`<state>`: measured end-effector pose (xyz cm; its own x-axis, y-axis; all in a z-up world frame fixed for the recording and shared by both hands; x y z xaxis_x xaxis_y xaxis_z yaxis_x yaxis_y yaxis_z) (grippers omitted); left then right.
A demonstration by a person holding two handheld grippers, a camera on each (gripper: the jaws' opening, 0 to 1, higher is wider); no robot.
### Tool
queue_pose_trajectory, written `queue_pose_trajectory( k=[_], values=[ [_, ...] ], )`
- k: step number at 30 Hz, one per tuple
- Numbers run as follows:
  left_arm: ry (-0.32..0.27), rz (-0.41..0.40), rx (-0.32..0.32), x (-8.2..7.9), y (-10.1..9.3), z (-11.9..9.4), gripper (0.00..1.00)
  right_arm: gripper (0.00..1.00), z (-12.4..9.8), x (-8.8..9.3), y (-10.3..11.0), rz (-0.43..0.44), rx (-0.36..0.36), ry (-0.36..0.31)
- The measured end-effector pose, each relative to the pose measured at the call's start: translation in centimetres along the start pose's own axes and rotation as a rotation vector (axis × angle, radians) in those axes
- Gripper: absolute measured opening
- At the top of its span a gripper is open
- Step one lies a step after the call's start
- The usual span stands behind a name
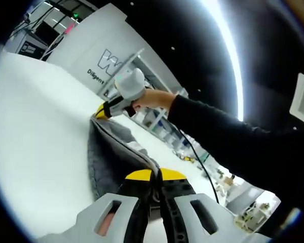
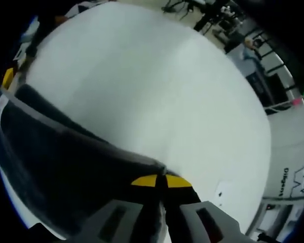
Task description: Open the folded towel by lifting each exposed corner and separating the folded layers until the towel lies flat within the target outline without major curled edges
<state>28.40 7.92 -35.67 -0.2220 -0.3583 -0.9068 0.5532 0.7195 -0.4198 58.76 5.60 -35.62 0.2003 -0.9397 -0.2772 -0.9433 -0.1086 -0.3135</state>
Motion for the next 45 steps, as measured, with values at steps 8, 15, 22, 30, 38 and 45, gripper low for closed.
queue_pose_trajectory(
  k=[8, 15, 22, 30, 38, 45],
  values=[
    [0.01, -0.001, -0.003, 0.1, 0.2, 0.0, 0.03, 0.0, -1.5, 0.0, -0.4, 0.033, 0.026, -0.033],
    [0.015, 0.0, -0.003, 0.1, 0.2, 0.2, 0.03, 0.0, -1.1, 0.1, 0.0, 0.029, 0.028, -0.038],
    [0.019, -0.002, -0.003, 0.1, 0.3, 0.2, 0.03, 0.02, 0.0, 0.3, 0.7, 0.02, -0.013, 0.001],
    [0.018, -0.004, 0.0, 0.1, 0.4, 0.3, 0.03, 0.06, 0.6, 0.3, 0.9, 0.051, -0.041, -0.033],
    [0.013, -0.003, 0.002, 0.1, 0.4, 0.3, 0.03, 0.0, 0.7, 0.2, 1.1, 0.036, -0.029, -0.012],
    [0.02, -0.009, 0.008, 0.2, 0.2, 0.3, 0.03, 0.0, -0.1, 0.0, 0.8, 0.029, 0.001, -0.016]
  ],
)
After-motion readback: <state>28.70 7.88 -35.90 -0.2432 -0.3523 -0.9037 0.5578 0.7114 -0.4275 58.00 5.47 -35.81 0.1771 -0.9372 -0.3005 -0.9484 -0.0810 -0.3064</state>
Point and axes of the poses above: the point that each gripper's makers call its tool centre point, and the gripper's own axes: z roughly forward along the fingers, y roughly to its left, x roughly out of its underside, the point moved 6 cm from there along -z, roughly backward along the fingers, and after that the axes turned 14 degrees about z, right-handed, at the moved point
